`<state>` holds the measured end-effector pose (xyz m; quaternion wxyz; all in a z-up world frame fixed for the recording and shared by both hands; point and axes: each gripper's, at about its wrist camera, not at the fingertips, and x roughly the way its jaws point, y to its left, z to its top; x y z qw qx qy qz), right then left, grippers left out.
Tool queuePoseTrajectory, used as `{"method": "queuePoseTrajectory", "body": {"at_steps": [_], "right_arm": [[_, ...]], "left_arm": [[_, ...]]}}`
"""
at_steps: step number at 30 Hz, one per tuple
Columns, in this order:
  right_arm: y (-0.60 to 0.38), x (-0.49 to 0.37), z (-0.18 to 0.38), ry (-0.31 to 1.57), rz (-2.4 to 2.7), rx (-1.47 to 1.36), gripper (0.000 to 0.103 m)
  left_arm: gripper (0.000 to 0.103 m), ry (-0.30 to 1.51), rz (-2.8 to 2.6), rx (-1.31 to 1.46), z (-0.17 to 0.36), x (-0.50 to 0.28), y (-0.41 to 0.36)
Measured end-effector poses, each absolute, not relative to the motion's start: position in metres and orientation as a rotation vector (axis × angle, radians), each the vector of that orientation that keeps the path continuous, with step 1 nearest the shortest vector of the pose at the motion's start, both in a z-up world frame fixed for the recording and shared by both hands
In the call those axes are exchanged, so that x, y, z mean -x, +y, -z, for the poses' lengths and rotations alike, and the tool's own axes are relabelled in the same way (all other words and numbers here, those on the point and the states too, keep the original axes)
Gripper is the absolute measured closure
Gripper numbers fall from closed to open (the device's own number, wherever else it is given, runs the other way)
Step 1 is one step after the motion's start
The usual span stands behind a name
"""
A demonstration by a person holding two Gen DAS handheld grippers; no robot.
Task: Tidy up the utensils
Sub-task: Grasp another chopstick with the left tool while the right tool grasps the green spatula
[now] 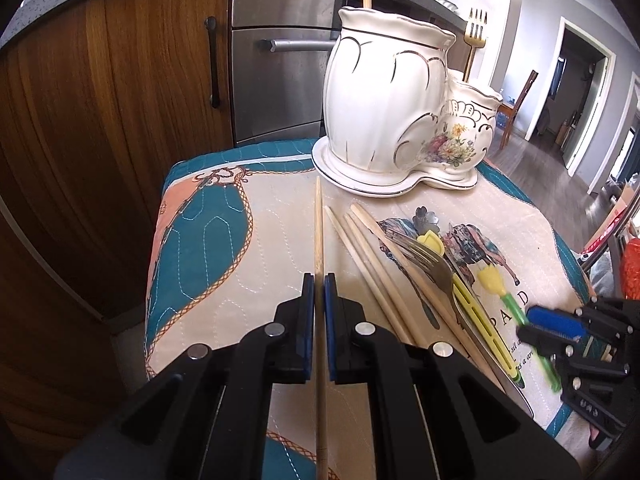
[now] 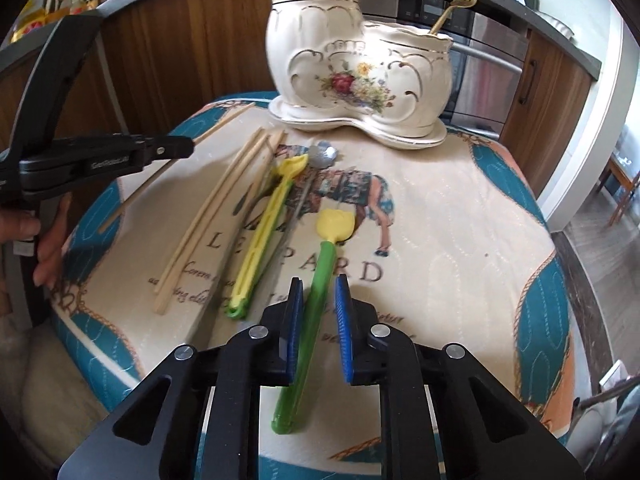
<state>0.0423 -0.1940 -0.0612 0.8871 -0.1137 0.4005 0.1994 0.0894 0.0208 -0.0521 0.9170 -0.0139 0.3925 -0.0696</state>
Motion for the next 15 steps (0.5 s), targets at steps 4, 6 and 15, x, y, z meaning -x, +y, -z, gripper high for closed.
{"method": "queuePoseTrajectory", "body": {"at_steps": [4, 6, 15], "right_arm": [[-0.201, -0.057, 0.060, 0.860, -0.400, 0.210, 0.086], [-0.199, -0.060, 0.060, 0.859, -0.390, 0.228, 0.082], [-0.199, -0.059, 0.060, 0.839, -0.414, 0.201, 0.093]], "left_arm": [[0.098, 0.807, 0.143, 0.028, 0.052, -0.089, 0.021], [0.098, 0.808, 0.144, 0.027, 0.053, -0.089, 0.021], [0.098, 0.798, 0.139, 0.029, 0.052, -0.088, 0.021]]}}
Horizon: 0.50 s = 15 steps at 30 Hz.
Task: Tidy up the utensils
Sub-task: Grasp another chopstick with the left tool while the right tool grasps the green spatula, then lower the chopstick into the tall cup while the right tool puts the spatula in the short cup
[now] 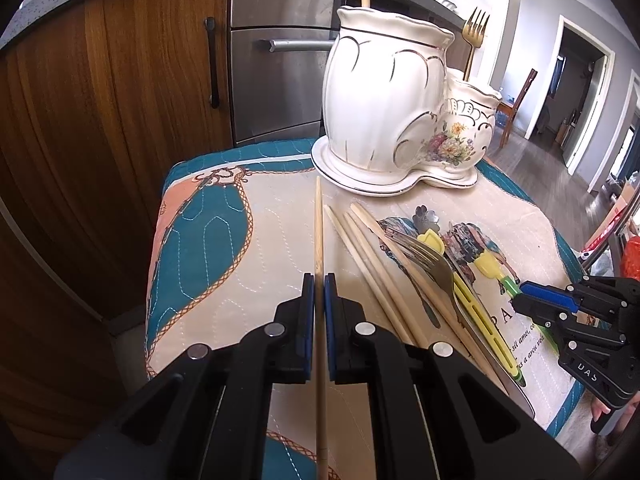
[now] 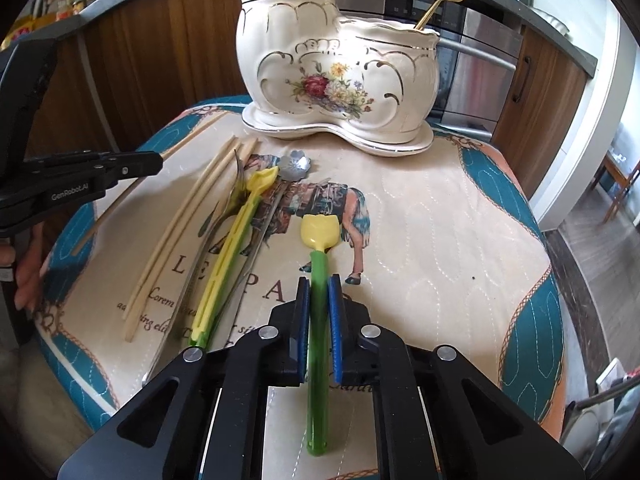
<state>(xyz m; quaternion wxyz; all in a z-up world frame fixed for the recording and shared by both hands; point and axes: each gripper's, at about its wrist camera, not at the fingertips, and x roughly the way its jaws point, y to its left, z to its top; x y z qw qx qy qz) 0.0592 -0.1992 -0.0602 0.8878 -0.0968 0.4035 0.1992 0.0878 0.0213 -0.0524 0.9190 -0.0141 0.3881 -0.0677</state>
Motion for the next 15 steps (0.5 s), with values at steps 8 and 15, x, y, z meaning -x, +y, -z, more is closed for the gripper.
{"method": "queuePoseTrajectory", "body": {"at_steps": [8, 15], "right_arm": [[-0.214, -0.048, 0.034, 0.708, -0.449, 0.108, 0.093], [-0.225, -0.040, -0.008, 0.493, -0.437, 0.060, 0.093]], "left_arm": [[0.098, 0.730, 0.130, 0.089, 0.040, -0.082, 0.032], [0.098, 0.496, 0.147, 0.094, 0.003, -0.052, 0.032]]}}
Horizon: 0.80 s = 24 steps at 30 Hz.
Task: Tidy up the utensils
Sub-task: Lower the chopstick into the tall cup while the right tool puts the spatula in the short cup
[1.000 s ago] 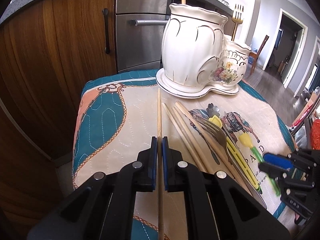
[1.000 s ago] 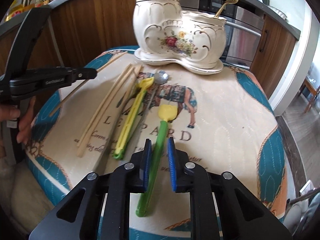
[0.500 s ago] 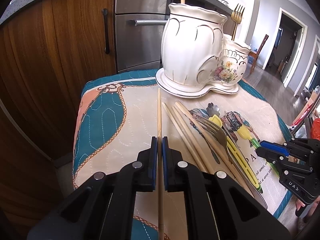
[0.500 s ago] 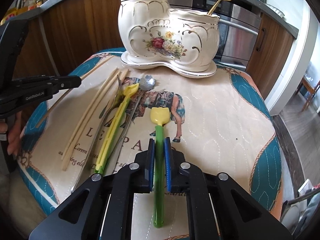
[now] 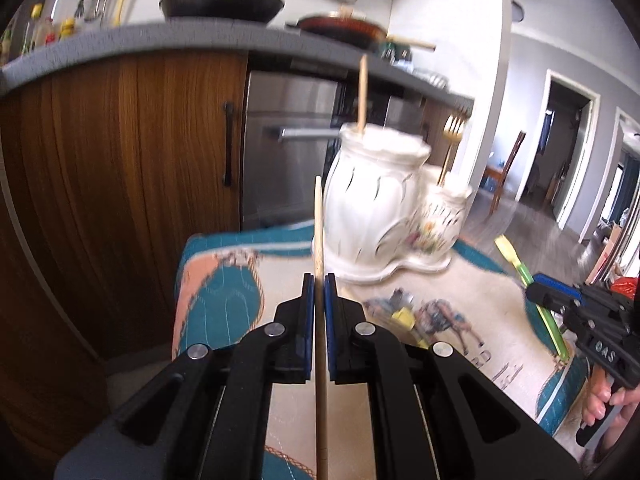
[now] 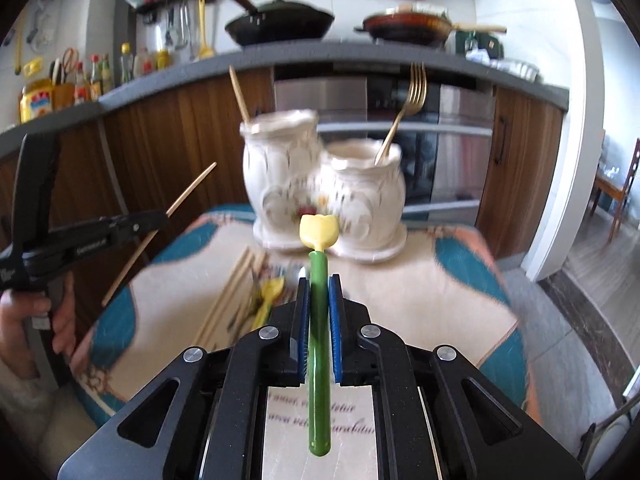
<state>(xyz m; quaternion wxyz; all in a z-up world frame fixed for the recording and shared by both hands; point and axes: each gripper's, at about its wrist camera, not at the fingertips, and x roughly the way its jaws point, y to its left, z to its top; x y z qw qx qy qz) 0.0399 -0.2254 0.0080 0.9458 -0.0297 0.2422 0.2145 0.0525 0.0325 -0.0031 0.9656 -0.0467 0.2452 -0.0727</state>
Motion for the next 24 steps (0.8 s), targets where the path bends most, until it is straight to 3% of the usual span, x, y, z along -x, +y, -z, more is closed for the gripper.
{"method": "queuePoseTrajectory", "body": {"at_steps": [11, 24], "right_arm": [[-0.230, -0.106, -0.072, 0.314, -0.493, -0.095, 0.093], [-0.231, -0.199, -0.066, 0.287, -0.585, -0.215, 0.093]], "left_arm": [[0.098, 0.324, 0.303, 0.144, -0.058, -0.076, 0.007], [0.098, 0.213, 0.363, 0.161, -0.090, -0.180, -0.017]]}}
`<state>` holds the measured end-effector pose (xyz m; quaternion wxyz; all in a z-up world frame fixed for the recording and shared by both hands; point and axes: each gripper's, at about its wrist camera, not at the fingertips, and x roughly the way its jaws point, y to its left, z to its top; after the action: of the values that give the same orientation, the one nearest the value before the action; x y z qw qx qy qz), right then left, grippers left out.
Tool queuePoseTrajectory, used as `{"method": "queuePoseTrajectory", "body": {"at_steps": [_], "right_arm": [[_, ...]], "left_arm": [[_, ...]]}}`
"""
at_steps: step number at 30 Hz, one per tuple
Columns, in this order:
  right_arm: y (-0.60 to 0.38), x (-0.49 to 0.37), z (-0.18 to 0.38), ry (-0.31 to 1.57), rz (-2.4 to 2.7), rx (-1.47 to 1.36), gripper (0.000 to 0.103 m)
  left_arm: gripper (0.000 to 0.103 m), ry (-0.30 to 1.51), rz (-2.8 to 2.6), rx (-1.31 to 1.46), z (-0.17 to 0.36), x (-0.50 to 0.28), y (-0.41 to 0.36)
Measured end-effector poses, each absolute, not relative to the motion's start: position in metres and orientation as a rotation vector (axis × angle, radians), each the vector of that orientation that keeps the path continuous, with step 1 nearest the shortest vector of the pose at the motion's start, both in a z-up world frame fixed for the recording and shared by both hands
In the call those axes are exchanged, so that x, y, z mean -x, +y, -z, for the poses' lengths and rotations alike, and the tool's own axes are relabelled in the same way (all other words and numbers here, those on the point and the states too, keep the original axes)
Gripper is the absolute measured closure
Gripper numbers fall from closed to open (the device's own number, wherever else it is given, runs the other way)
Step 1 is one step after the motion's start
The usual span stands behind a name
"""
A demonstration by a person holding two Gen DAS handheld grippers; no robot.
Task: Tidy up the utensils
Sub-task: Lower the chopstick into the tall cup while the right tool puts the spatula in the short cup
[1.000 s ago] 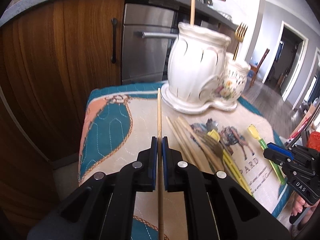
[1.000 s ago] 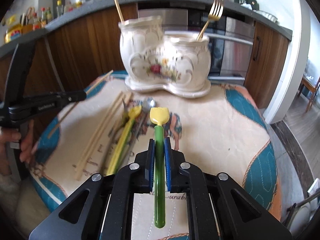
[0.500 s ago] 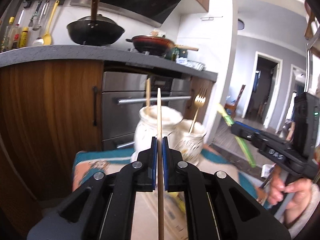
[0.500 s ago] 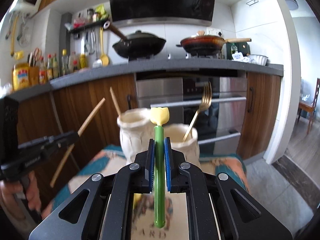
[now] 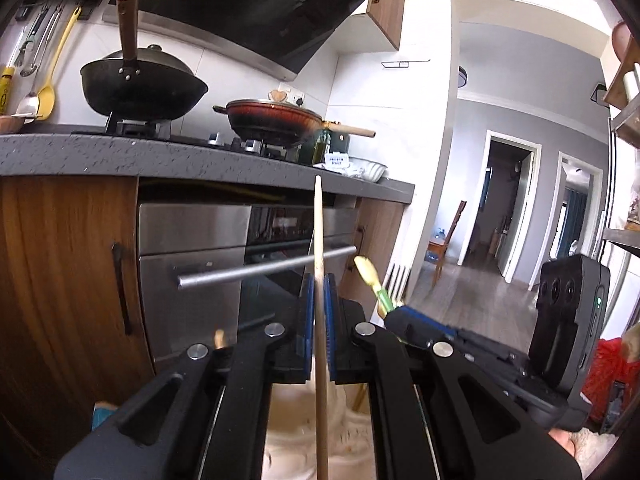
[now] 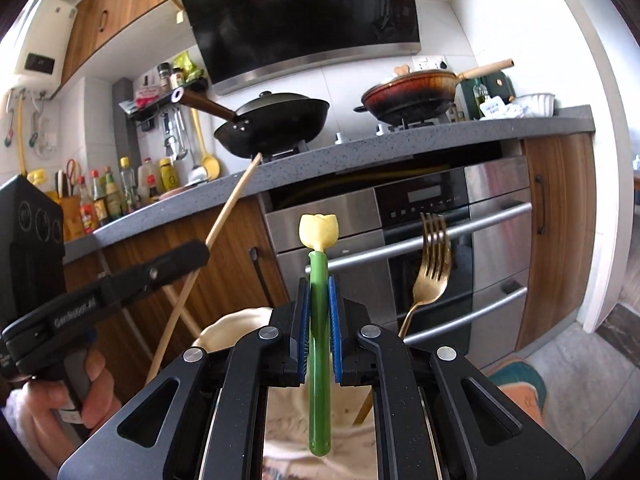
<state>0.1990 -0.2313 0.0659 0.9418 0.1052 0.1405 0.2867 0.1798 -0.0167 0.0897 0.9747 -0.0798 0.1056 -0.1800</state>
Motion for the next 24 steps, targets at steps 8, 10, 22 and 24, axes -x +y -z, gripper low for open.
{"method": "queuePoseTrajectory", "body": {"at_steps": [8, 10, 22, 24], "right_arm": [[-0.237, -0.223, -0.054, 0.309, -0.606, -0.263, 0.093], [-0.237, -0.224, -0.051, 0.316, -0.604, -0.263, 0.093], [-0.232, -0.220, -0.050, 0.307, -0.601, -0.234, 0.093], [-0.232, -0.219, -0.050, 0.306, -0.600, -0.233, 0.093]], "left_arm": [[0.098, 0.141, 0.321, 0.096, -0.089, -0.204, -0.035], [0.098, 0.129, 0.314, 0.068, -0.085, -0.204, -0.040], [0.098, 0.095, 0.286, 0.051, -0.070, -0.175, -0.031], [0.098, 0.104, 0.290, 0.073, -0.070, -0.171, -0.024]]}}
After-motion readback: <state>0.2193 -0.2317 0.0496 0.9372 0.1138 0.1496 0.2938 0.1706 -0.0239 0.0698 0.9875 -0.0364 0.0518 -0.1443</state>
